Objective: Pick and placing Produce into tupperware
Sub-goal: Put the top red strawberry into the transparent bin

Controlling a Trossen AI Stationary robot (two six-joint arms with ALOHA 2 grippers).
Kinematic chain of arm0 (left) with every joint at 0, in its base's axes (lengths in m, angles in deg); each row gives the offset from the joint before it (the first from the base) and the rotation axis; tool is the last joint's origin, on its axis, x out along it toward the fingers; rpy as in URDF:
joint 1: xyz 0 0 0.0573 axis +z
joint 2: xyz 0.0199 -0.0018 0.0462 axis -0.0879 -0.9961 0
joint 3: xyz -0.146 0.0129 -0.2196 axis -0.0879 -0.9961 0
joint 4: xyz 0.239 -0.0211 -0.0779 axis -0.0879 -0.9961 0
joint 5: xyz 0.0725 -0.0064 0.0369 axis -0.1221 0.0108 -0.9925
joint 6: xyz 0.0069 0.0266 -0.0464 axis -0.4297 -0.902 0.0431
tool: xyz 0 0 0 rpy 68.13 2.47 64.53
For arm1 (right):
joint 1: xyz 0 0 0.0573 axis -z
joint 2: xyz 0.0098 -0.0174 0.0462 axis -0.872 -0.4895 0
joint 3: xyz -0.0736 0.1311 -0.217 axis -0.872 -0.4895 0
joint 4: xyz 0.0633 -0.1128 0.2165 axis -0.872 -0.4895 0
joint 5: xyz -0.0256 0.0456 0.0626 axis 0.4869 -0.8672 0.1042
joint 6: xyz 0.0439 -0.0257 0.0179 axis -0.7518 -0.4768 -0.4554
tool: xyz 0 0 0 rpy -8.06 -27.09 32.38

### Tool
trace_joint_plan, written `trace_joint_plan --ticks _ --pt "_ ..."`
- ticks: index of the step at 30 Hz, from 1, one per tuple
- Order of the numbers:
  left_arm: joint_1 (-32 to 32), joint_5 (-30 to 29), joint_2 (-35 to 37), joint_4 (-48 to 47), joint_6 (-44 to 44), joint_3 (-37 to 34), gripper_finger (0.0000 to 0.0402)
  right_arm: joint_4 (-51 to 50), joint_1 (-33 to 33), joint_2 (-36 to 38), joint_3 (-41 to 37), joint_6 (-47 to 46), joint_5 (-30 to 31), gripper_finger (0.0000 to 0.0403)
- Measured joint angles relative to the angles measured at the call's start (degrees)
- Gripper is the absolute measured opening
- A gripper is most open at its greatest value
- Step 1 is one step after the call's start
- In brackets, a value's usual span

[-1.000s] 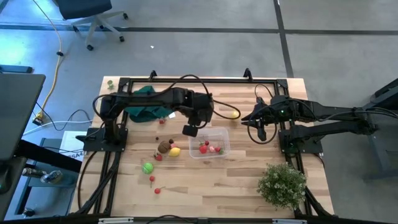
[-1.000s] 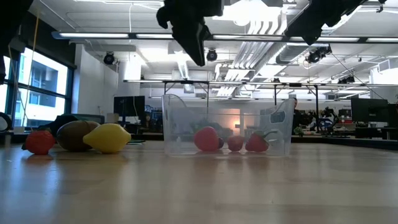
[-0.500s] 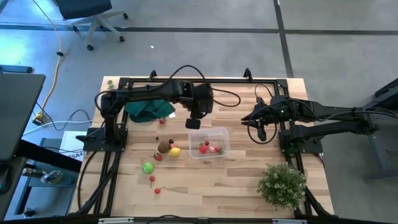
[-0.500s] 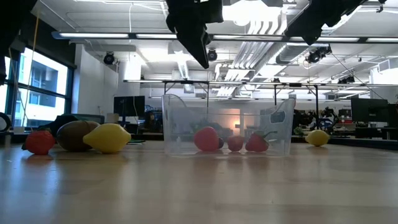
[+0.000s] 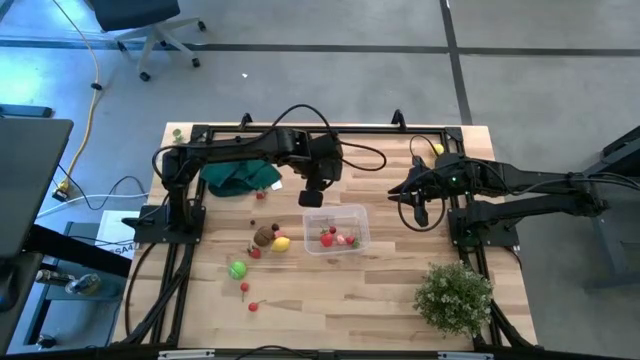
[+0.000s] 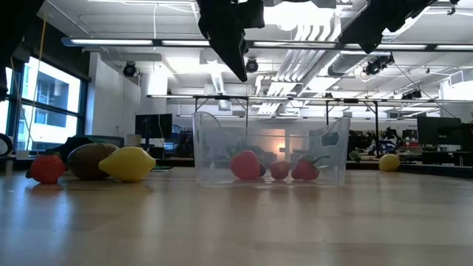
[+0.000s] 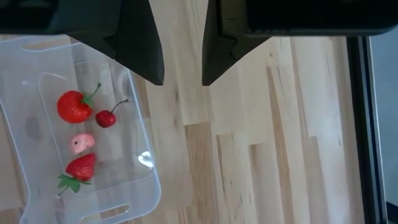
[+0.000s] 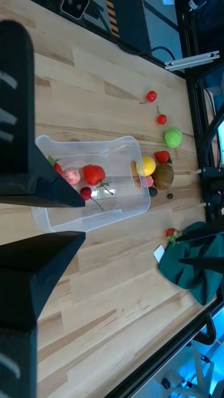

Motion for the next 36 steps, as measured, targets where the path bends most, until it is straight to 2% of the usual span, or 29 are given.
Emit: trace_joint_plan --ticks 8,27,36 --pt "0.0 -0.2 2.1 -1.8 0.0 0.0 0.0100 0.0 0.0 0.0 0.0 0.0 0.0 0.0062" --pt "0.0 -7.2 11.6 -12.8 0.7 -0.2 0.0099 -0.4 0.0 0.0 0.0 0.0 0.0 0.0062" --pt "0.1 -10.6 15.7 -17.7 4.5 -0.9 0.0099 -0.7 0.0 -0.1 0.0 0.0 0.0 0.0062"
